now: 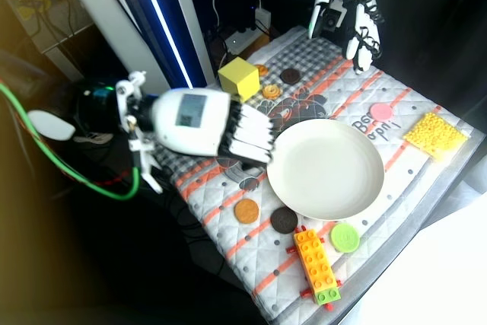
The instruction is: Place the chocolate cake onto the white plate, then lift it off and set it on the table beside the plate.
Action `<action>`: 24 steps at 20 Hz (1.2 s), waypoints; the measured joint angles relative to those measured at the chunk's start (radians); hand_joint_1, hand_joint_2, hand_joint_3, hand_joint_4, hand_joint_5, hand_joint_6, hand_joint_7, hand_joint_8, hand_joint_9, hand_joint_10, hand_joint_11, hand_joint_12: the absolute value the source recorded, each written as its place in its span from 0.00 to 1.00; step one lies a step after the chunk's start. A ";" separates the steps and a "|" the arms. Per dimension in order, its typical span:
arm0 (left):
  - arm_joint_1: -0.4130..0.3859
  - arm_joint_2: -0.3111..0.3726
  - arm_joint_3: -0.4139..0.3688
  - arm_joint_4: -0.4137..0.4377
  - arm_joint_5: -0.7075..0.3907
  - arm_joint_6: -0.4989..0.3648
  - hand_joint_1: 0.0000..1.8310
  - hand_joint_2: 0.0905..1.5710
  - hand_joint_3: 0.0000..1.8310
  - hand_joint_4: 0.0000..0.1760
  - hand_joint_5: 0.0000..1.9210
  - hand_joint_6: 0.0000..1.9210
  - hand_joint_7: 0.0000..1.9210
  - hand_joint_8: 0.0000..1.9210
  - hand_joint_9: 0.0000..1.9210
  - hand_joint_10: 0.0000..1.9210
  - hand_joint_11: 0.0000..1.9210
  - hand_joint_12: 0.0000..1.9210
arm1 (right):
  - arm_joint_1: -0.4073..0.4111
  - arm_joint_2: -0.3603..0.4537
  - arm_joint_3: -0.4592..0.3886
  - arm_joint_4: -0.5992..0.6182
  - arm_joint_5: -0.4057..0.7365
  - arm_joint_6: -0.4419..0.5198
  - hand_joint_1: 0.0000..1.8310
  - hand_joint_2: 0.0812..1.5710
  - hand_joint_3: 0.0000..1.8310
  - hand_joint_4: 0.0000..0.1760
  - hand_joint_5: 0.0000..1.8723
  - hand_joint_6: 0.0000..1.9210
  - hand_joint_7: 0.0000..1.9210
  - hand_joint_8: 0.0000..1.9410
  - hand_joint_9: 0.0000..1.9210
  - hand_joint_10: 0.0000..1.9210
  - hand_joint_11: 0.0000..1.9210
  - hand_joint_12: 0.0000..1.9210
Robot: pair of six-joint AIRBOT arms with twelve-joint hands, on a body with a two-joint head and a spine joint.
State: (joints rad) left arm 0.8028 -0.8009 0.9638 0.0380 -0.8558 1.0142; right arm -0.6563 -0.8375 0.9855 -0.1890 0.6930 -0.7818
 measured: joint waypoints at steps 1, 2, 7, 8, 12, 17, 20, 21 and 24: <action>0.000 0.000 0.000 -0.003 0.000 0.000 0.52 0.75 0.00 0.39 0.02 0.18 0.00 0.00 0.00 0.00 0.00 0.18 | -0.026 0.004 0.000 -0.004 0.005 0.017 0.65 0.79 0.00 0.00 0.38 0.69 0.38 0.80 0.52 1.00 0.57 1.00; 0.000 0.000 0.000 -0.002 0.002 0.000 0.51 0.76 0.00 0.33 0.03 0.18 0.00 0.00 0.00 0.00 0.00 0.12 | -0.049 0.007 0.002 -0.012 -0.003 0.023 0.62 0.77 0.00 0.00 0.41 0.67 0.54 0.95 0.65 1.00 0.70 1.00; 0.000 0.000 0.000 -0.002 -0.010 0.000 0.48 0.78 0.00 0.30 0.02 0.18 0.00 0.00 0.00 0.00 0.00 0.00 | -0.059 -0.010 0.031 -0.003 -0.086 0.023 0.65 0.78 0.00 0.00 0.36 0.65 0.45 0.85 0.53 0.97 0.62 1.00; 0.000 0.000 0.000 -0.002 -0.013 0.000 0.50 0.79 0.00 0.26 0.02 0.17 0.00 0.00 0.00 0.00 0.00 0.00 | -0.059 -0.018 0.034 0.000 -0.100 0.023 0.66 0.74 0.00 0.00 0.26 0.49 0.29 0.62 0.37 0.90 0.48 1.00; 0.000 0.010 0.000 -0.006 -0.020 0.000 0.50 0.81 0.00 0.21 0.04 0.10 0.04 0.00 0.02 0.01 0.00 0.00 | -0.059 -0.014 0.038 0.006 -0.138 0.024 0.45 0.68 0.00 0.00 0.00 0.03 0.02 0.04 0.00 0.31 0.00 0.80; 0.009 0.021 -0.001 -0.006 -0.043 0.000 0.52 0.78 0.00 0.28 0.09 0.06 0.08 0.01 0.08 0.02 0.00 0.40 | -0.064 0.066 -0.013 0.004 -0.132 0.024 0.40 0.60 0.00 0.38 0.00 0.00 0.00 0.00 0.00 0.01 0.00 0.65; 0.021 0.034 -0.007 -0.026 -0.065 -0.001 0.51 0.78 0.00 0.28 0.10 0.06 0.08 0.01 0.07 0.02 0.00 0.39 | -0.098 0.135 -0.064 0.005 -0.056 0.024 0.42 0.62 0.00 0.30 0.00 0.00 0.00 0.00 0.00 0.00 0.00 0.26; 0.021 0.034 -0.007 -0.027 -0.069 -0.001 0.51 0.78 0.00 0.26 0.10 0.06 0.08 0.01 0.06 0.02 0.00 0.39 | -0.119 0.162 -0.085 0.010 -0.008 0.024 0.42 0.63 0.00 0.28 0.00 0.00 0.00 0.00 0.00 0.00 0.00 0.28; 0.035 0.057 -0.026 -0.037 -0.082 -0.001 0.53 0.78 0.00 0.18 0.10 0.05 0.10 0.02 0.08 0.04 0.00 0.36 | -0.149 0.203 -0.113 0.027 0.095 0.024 0.37 0.62 0.00 0.46 0.00 0.00 0.00 0.00 0.02 0.01 0.00 0.37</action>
State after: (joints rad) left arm 0.8379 -0.7437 0.9375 0.0013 -0.9382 1.0130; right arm -0.8051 -0.6346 0.8726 -0.1623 0.7876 -0.7582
